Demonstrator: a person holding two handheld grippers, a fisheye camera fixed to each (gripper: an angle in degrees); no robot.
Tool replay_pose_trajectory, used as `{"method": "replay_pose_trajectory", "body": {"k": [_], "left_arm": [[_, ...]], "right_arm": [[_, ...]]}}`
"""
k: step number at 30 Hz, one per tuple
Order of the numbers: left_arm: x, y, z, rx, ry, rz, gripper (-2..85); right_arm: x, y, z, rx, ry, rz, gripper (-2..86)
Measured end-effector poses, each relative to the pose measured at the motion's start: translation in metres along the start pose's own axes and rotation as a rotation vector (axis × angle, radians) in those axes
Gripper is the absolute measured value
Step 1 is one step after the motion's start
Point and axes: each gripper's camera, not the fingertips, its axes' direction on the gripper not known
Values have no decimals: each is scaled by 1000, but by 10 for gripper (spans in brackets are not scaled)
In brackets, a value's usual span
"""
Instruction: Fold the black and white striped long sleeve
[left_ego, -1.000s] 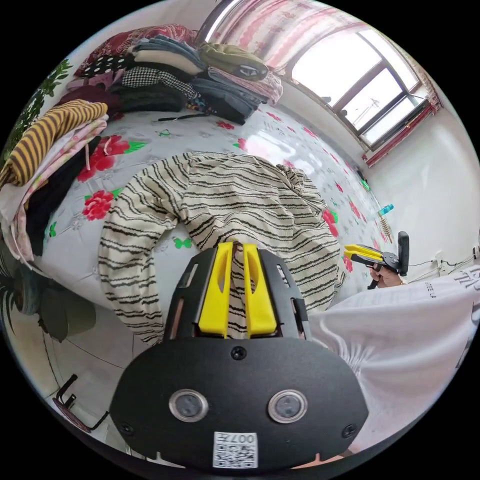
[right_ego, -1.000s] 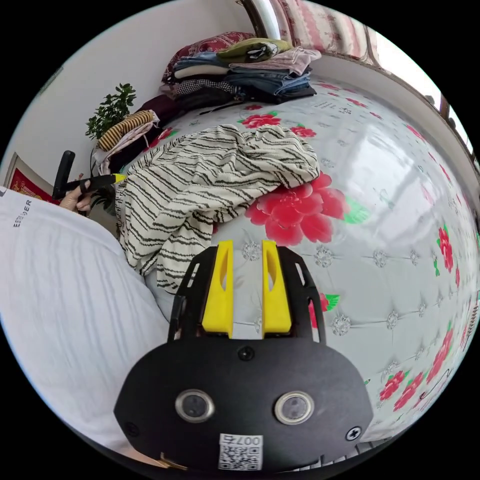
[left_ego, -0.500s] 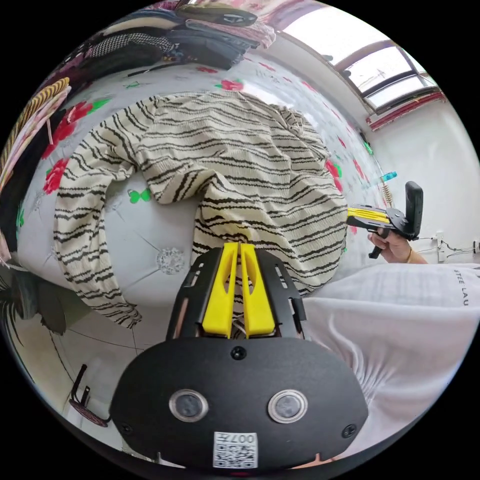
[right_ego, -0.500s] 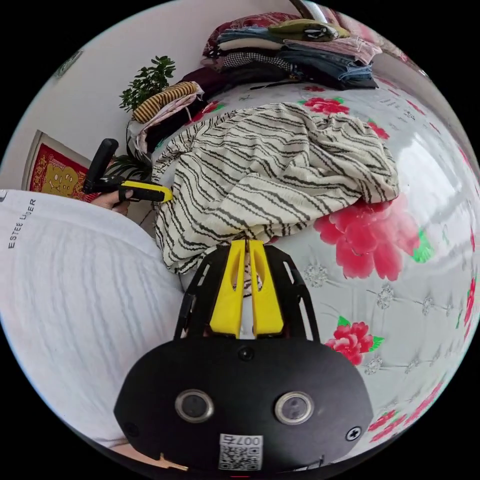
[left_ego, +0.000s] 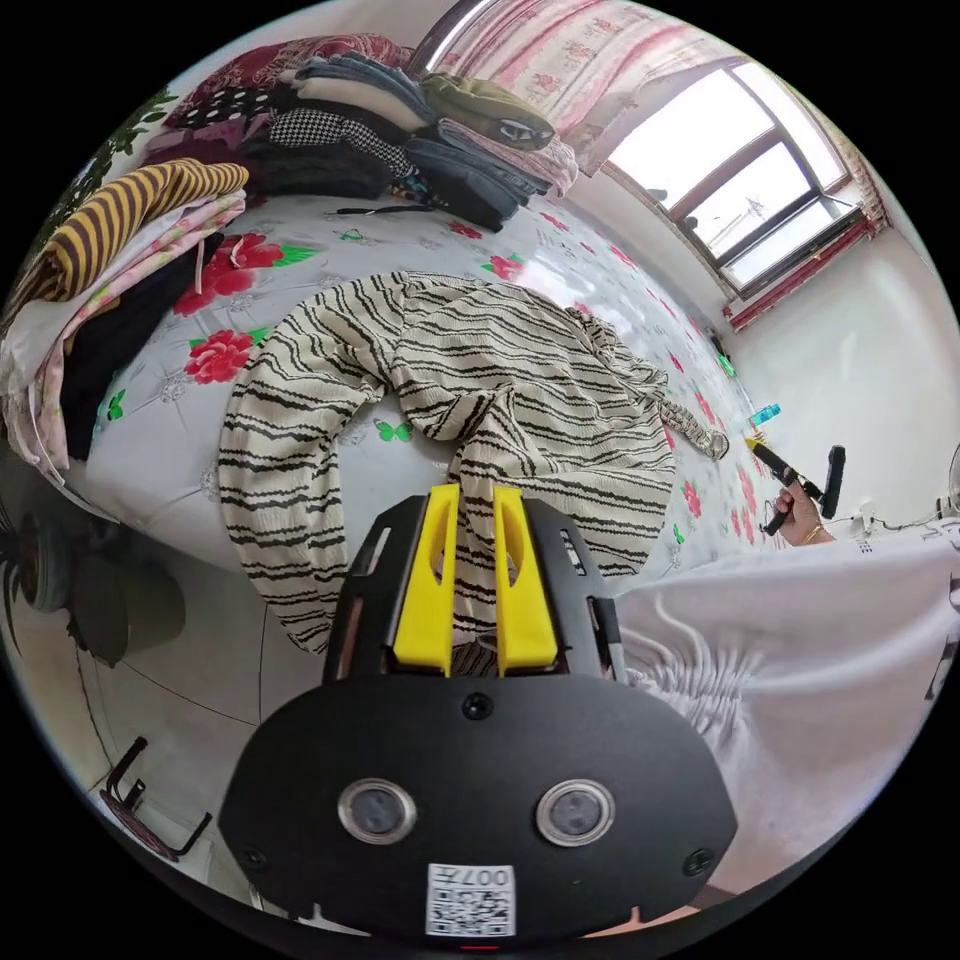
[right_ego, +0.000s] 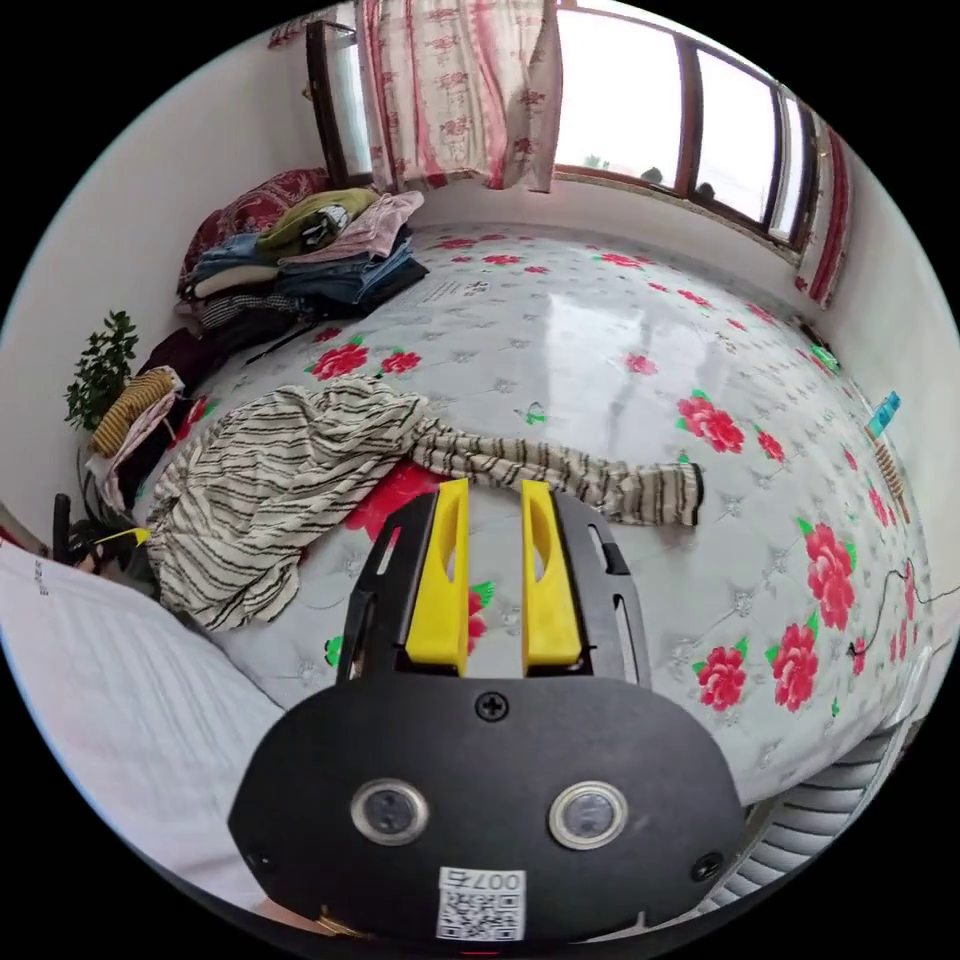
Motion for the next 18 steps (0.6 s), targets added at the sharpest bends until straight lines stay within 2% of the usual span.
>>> {"method": "replay_pose_trajectory", "body": {"k": [1, 6, 9, 11, 13, 18], "left_arm": [[0, 6, -2, -3, 8, 18, 61], [12, 14, 21, -118, 51, 111, 77], [32, 6, 54, -196, 67, 173, 53], [44, -13, 77, -248, 27, 176, 6], [47, -36, 77, -258, 39, 154, -2], [38, -94, 31, -52, 57, 92, 7]], "right_arm": [[-24, 13, 17, -50, -123, -60, 64], [-137, 54, 91, -218, -350, -242, 76], [-191, 54, 130, -320, -458, -313, 62], [-217, 50, 143, -363, -453, -404, 39], [-227, 26, 131, -360, -380, -466, 17], [-182, -52, 64, -182, -244, -349, 13]]}}
